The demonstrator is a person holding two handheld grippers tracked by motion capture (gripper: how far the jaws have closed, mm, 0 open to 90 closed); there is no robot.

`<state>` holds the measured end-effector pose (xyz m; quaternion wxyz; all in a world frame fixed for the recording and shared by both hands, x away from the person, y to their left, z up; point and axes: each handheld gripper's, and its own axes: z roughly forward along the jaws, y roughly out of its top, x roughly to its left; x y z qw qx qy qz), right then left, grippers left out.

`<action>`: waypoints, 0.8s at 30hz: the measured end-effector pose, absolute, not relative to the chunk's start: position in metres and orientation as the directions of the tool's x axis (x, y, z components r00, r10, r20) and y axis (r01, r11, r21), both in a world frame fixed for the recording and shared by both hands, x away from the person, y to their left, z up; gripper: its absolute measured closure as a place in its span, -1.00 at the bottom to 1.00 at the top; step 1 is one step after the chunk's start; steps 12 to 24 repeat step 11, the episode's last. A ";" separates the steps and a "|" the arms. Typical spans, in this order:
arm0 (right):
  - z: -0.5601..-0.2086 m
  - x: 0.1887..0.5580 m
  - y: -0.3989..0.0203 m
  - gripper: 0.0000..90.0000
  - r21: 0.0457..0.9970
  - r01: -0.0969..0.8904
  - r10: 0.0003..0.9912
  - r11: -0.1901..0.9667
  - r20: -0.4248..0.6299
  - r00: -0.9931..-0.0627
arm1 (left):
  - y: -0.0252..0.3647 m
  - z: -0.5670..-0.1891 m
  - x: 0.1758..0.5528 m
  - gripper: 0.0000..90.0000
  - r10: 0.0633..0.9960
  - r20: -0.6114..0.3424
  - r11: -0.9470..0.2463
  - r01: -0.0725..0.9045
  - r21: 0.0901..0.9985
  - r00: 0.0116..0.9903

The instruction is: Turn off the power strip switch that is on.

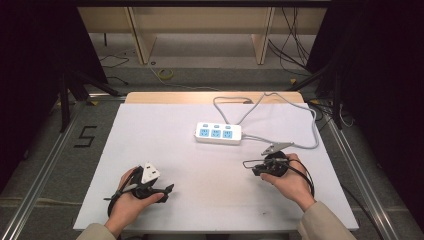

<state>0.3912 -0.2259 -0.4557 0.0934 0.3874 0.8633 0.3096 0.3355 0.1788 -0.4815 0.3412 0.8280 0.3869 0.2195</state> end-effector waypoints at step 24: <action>-0.464 0.374 -0.233 0.54 0.640 0.582 0.708 0.501 0.083 -0.701 | 0.181 -0.482 0.337 -0.54 0.797 0.100 -0.462 0.496 0.735 0.595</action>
